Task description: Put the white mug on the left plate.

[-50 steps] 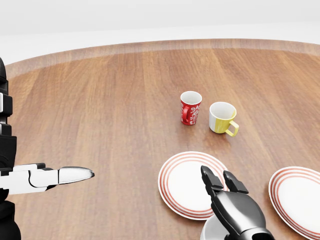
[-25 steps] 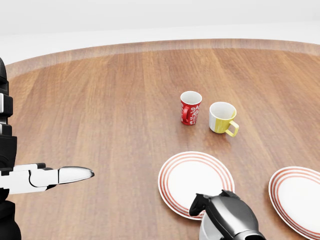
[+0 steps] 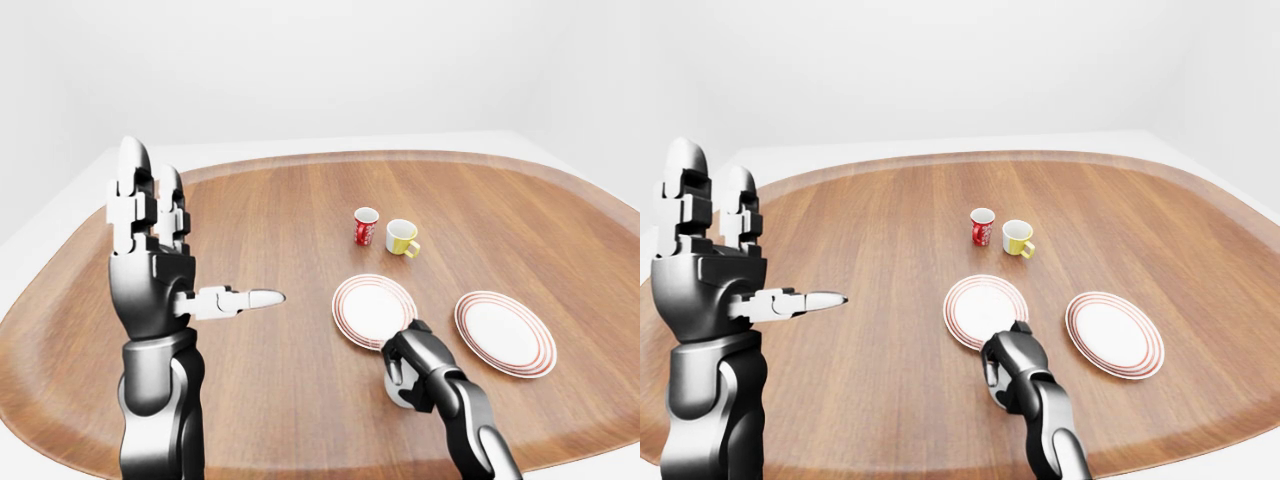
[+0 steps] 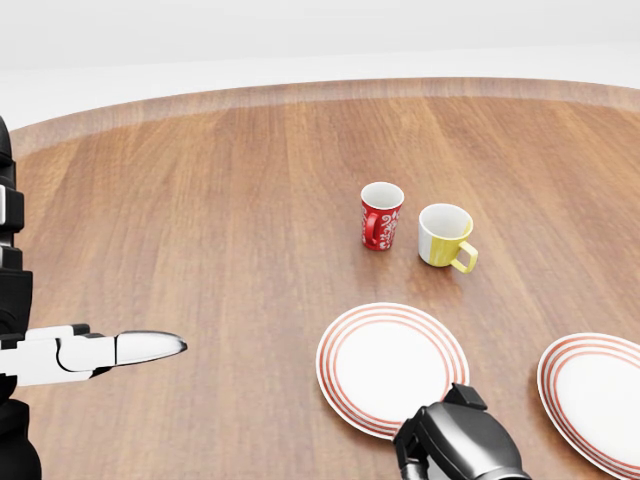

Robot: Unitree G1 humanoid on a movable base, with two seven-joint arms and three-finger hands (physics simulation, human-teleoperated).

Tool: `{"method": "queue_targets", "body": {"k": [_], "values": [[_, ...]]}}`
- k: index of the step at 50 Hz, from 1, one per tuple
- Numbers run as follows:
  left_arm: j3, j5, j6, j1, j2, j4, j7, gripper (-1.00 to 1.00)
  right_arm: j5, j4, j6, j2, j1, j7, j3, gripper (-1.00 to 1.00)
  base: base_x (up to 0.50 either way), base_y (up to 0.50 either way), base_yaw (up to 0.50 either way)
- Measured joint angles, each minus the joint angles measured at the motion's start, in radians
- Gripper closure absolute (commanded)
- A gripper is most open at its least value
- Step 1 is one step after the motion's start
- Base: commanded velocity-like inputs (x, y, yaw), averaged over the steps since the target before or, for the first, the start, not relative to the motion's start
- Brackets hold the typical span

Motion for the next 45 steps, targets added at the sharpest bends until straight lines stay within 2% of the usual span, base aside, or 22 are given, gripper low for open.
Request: {"method": "queue_targets", "body": {"k": [10, 29, 38, 45], "values": [[-0.002, 0.001, 0.0, 0.002, -0.001, 0.002, 0.0, -1.0, 0.028, -0.055, 0.0, 0.006, 0.019, 0.056, 0.005, 1.0, 0.0, 0.0, 0.0], [-0.003, 0.002, 0.0, 0.004, -0.002, 0.003, -0.001, -1.0, 0.197, -0.348, 0.0, 0.032, 0.042, 0.295, 0.108, 1.0, 0.0, 0.0, 0.0], [-0.005, 0.003, 0.0, 0.006, -0.002, 0.003, -0.001, -1.0, 0.23, -0.435, 0.0, 0.034, 0.002, 0.295, 0.152, 1.0, 0.0, 0.0, 0.0], [-0.004, 0.003, 0.0, 0.006, -0.002, 0.004, -0.002, -1.0, 0.228, -0.455, 0.0, 0.04, -0.06, 0.295, 0.148, 1.0, 0.0, 0.0, 0.0]]}}
